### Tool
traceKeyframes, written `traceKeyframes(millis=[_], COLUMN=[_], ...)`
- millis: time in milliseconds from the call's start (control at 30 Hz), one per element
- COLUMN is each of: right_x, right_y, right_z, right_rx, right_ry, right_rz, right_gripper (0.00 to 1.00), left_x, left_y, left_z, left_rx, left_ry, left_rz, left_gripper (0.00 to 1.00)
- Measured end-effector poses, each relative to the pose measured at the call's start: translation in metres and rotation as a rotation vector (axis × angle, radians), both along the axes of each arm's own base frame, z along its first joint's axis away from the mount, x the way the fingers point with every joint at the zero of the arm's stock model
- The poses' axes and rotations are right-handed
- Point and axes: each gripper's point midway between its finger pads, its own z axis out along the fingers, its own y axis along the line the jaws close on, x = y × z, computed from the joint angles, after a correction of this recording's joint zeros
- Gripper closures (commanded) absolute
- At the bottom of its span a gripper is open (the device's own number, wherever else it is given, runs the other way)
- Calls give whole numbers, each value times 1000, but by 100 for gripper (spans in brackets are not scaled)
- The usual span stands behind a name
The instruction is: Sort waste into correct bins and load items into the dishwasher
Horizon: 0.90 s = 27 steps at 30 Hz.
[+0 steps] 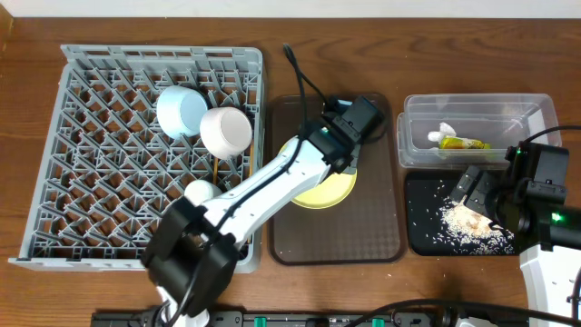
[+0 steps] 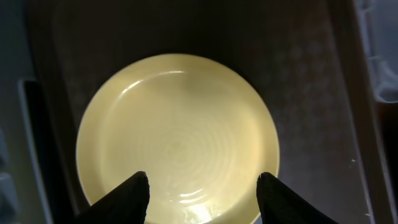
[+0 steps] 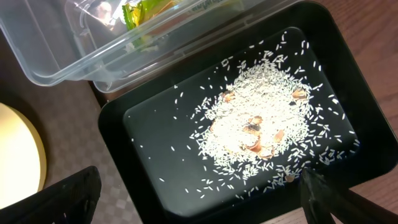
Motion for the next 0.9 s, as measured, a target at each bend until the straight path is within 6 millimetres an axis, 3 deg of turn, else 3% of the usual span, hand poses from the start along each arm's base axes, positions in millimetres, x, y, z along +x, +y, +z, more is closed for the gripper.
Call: traceKeyframes(millis=[233,367,567,900], right_x=[0,0,0,0], right_y=[0,0,0,0], right_z=[0,0,0,0], right_rx=[0,0,0,0], right_ry=[0,0,0,0], right_rz=[0,0,0,0], right_gripper=[1,1,1,1], left_x=[-7,-15,-18,-35], left_y=[-12,-15,-22,-63], left_z=[-55,-78,-76,-57], left_rx=[6,9,-23,-75], left_ry=[127,193,206,124], left_rz=[-1,-3,-6,-100], left_gripper=[44,51,50,46])
